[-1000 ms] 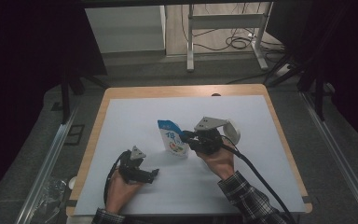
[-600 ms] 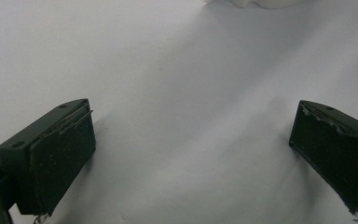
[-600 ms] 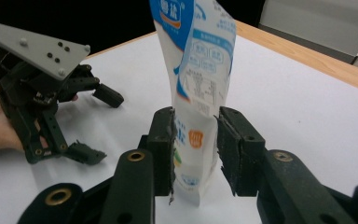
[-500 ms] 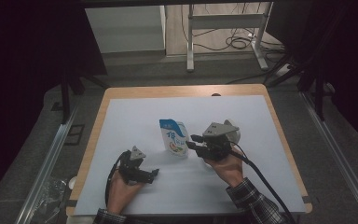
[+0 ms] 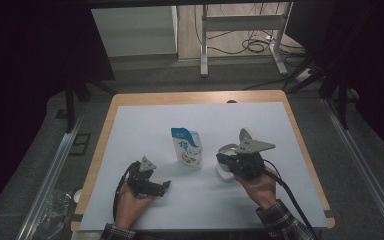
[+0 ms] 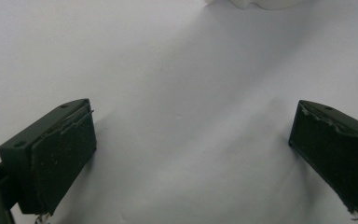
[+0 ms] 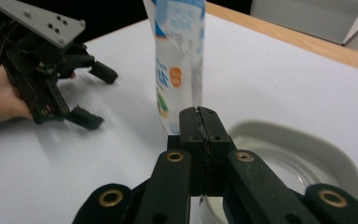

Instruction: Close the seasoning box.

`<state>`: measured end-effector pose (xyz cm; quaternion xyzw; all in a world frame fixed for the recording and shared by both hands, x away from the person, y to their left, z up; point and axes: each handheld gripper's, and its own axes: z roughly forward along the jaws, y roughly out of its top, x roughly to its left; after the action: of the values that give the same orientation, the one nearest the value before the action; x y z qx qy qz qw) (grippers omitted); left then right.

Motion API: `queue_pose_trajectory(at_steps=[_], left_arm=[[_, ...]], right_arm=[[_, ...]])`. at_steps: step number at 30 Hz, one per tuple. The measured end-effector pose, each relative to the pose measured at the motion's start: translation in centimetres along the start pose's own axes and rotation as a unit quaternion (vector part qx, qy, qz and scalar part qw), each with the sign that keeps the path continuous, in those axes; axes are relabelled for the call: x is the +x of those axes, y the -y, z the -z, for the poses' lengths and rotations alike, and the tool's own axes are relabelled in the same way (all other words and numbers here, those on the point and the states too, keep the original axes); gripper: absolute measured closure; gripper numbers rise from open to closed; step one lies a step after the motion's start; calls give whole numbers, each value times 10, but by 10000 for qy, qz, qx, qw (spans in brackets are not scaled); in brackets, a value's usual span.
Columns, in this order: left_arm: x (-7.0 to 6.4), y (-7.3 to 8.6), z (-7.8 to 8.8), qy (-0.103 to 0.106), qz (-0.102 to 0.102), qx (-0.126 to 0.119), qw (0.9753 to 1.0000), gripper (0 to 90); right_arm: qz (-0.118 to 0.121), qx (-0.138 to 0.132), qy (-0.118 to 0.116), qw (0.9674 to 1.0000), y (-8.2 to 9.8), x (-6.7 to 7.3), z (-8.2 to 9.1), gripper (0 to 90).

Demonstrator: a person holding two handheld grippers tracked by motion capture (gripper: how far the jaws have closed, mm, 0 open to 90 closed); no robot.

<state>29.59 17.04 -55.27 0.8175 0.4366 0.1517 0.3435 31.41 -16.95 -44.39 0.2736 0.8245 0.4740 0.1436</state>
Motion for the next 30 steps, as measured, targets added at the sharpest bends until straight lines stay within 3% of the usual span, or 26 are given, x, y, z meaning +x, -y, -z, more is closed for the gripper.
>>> queue_pose_trajectory(at_steps=[16, 27, 30], left_arm=[[0, 0, 0, -14, 3, -14, 10000, 6], [0, 0, 0, -11, -16, 1, 10000, 7], [0, 0, 0, -11, -14, 1, 10000, 7]], right_arm=[[-249, 90, 383, 9989, 30, -20, 43, 892], [-459, 136, 773, 9959, 45, -37, 66, 892], [-515, 136, 979, 9938, 47, -49, 68, 892]])
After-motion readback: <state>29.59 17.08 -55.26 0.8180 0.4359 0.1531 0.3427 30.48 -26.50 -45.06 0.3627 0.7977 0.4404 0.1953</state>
